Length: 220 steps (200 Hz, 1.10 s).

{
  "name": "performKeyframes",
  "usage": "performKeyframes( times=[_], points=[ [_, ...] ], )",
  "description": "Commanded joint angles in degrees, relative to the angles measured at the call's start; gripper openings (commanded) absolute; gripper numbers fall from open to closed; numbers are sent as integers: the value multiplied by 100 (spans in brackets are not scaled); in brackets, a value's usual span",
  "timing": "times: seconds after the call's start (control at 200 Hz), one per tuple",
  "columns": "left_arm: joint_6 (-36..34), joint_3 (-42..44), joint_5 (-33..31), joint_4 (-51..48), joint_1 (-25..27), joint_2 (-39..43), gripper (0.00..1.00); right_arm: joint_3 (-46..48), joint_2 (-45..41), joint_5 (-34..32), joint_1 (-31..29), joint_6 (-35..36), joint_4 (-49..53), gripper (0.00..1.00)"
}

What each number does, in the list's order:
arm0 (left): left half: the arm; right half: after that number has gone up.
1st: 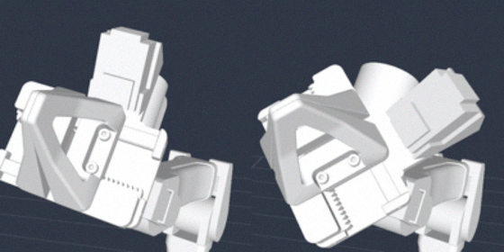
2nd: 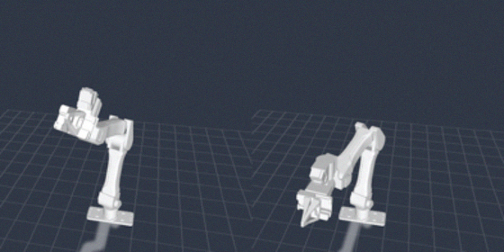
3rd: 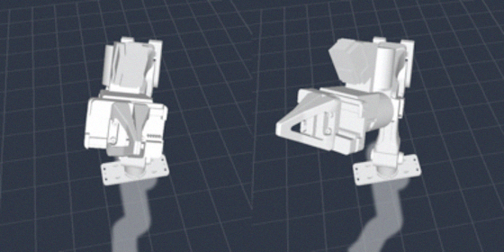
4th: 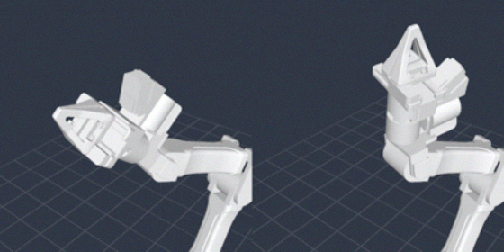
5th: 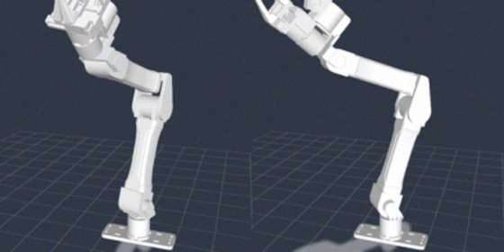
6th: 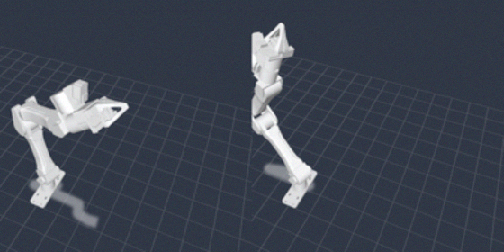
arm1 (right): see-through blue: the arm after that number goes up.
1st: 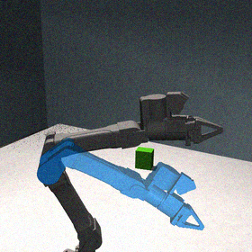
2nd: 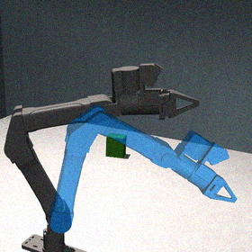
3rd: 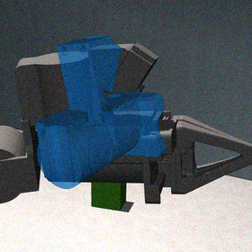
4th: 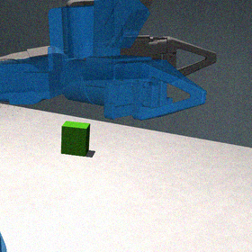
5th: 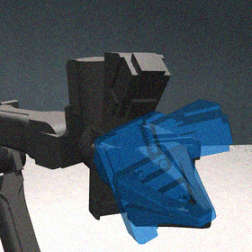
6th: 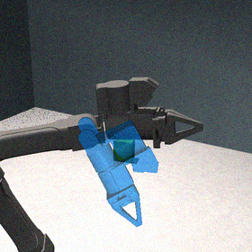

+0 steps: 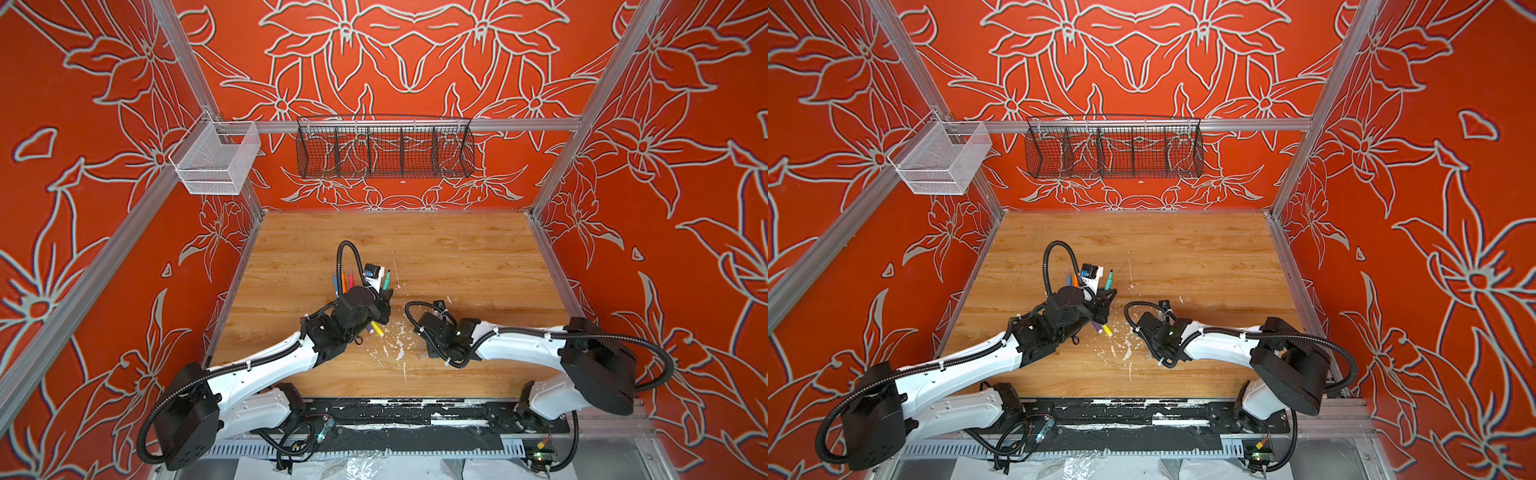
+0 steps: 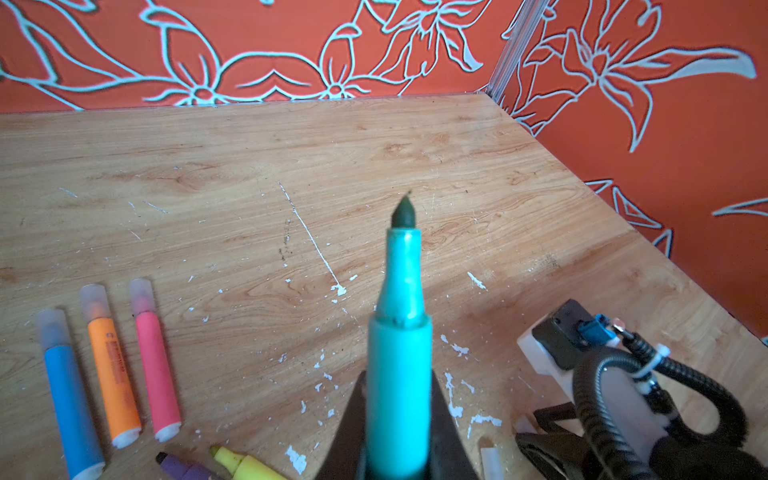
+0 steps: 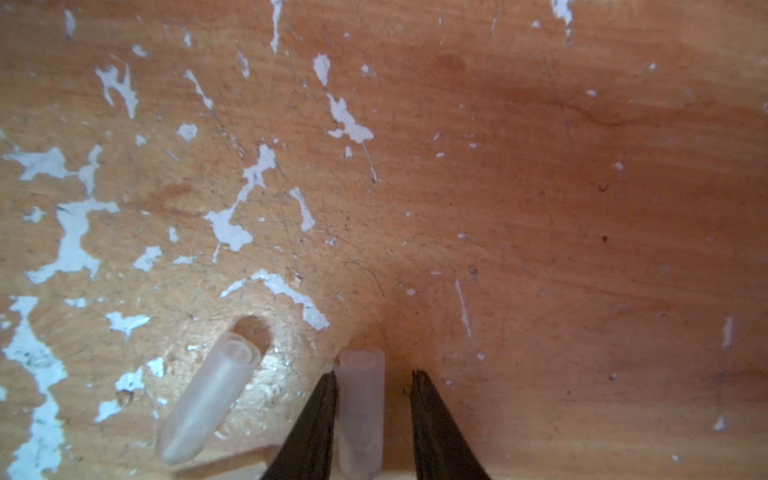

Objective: Insert the pens into the pen caps
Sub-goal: 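Lower the right gripper over a white cap and align to grasp it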

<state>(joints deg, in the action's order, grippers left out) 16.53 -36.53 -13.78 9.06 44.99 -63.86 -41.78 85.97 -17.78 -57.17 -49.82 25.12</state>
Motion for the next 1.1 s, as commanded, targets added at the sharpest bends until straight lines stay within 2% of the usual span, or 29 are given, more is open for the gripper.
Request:
performKeyframes(
  times=[0.0,0.16,0.31,0.365,0.49,0.58,0.736,0.941,1.096],
  points=[
    [8,19,42,32,-17,108,0,-63,239,20,22,-22,85,33],
    [-6,32,53,34,-17,111,0,-76,316,46,36,-26,66,33],
    [-1,32,51,33,-17,117,0,-85,315,64,39,-22,113,23],
    [-1,32,51,27,-17,112,0,-80,284,48,39,-28,146,22],
    [-15,32,42,21,-16,127,0,-70,158,39,35,-30,269,22],
    [-14,23,33,12,-17,130,0,-59,82,36,39,-27,342,30],
    [-19,23,30,10,-17,128,0,-76,155,73,39,18,304,30],
    [-19,22,36,-3,-17,136,0,-111,304,117,39,12,222,19],
    [-21,23,66,8,-17,153,0,-77,63,74,39,-15,226,14]
  ],
)
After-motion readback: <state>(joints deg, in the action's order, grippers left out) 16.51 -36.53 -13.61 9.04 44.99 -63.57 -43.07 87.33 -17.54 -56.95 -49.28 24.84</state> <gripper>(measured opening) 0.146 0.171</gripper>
